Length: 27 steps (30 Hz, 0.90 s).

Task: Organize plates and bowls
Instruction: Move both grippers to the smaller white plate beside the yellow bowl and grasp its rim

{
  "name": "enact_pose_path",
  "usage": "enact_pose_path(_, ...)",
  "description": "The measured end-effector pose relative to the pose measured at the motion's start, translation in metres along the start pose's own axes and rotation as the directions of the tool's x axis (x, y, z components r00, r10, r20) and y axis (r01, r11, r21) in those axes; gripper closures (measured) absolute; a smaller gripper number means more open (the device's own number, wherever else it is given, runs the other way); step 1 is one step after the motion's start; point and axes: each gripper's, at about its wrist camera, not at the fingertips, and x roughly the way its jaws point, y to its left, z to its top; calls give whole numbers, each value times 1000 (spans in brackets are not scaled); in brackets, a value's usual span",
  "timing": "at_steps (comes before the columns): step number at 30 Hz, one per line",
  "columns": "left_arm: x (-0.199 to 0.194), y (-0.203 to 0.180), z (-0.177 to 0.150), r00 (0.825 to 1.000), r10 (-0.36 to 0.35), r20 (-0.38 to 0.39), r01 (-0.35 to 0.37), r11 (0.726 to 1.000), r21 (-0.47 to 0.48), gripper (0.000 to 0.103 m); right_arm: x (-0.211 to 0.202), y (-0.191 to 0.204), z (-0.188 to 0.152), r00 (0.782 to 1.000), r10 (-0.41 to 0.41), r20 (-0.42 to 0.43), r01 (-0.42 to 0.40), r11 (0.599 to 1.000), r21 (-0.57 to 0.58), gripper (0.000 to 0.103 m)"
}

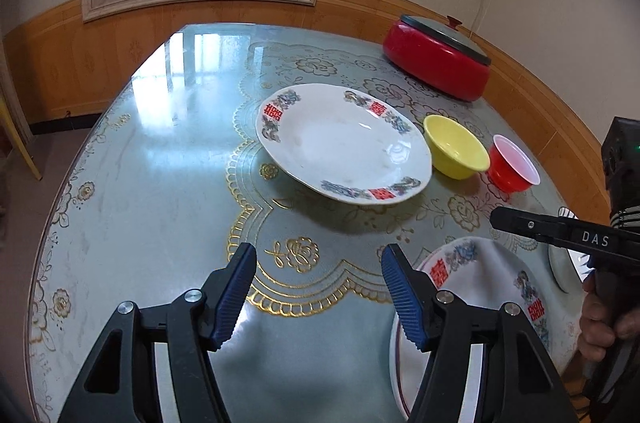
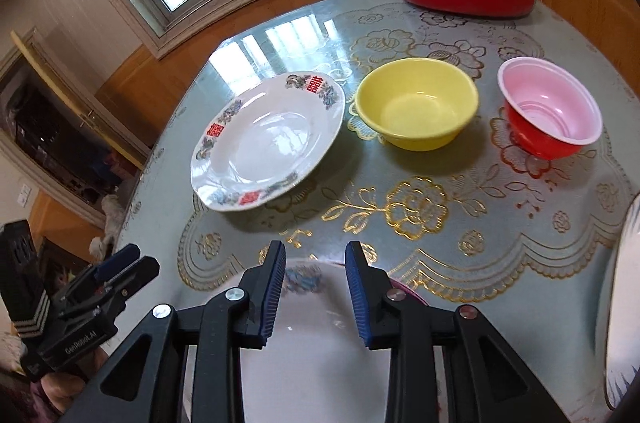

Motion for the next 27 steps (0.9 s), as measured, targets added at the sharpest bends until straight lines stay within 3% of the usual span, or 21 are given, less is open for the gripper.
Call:
enact_pose_path(7, 17, 19, 20, 1000, -3, -28, 2, 999, -42, 37, 24, -5, 25, 999, 29, -20, -27, 994, 103, 72)
enact_pose_path(17, 42, 40, 55, 1000, 5, -3, -6, 997, -74, 37, 68, -20, 57, 998, 36, -55, -21, 967, 254, 71)
enact_pose_path(27, 80, 60, 94, 999, -38, -11, 37, 995, -92, 31, 98, -19, 81, 998, -8, -66, 25, 963, 269, 68)
